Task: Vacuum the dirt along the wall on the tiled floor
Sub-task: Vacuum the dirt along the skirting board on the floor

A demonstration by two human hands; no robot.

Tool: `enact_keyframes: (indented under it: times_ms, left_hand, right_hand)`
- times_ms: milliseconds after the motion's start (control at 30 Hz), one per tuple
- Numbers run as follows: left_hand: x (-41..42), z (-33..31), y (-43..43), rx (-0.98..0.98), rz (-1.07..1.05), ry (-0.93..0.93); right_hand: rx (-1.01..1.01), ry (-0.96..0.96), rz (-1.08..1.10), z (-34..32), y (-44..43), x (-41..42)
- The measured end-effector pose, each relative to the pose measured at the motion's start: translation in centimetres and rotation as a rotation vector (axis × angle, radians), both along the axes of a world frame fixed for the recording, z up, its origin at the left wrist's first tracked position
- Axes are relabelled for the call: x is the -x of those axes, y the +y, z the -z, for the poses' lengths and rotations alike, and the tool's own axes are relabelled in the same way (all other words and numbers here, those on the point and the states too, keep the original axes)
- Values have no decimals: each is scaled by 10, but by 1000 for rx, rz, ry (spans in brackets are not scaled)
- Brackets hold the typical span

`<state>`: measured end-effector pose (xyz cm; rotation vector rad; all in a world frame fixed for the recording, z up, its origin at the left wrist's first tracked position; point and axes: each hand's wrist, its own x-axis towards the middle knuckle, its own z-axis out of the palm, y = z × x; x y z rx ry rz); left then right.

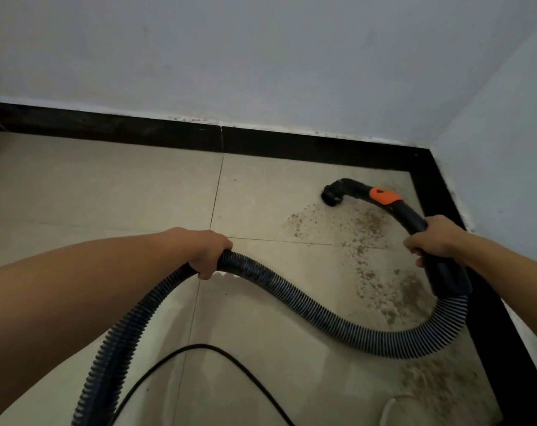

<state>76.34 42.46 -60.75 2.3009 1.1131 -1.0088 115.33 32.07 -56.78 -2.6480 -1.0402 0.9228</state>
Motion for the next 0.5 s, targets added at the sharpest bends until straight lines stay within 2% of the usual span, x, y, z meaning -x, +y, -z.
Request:
enact_keyframes:
  times_ms: [233,500]
  left_hand:
    - [-7,6,-20,72,99,61]
    - [-2,7,-27,72,78,61]
  right_hand:
    - [144,191,-175,-18,-16,11]
    - [219,174,-250,-21,-21,19]
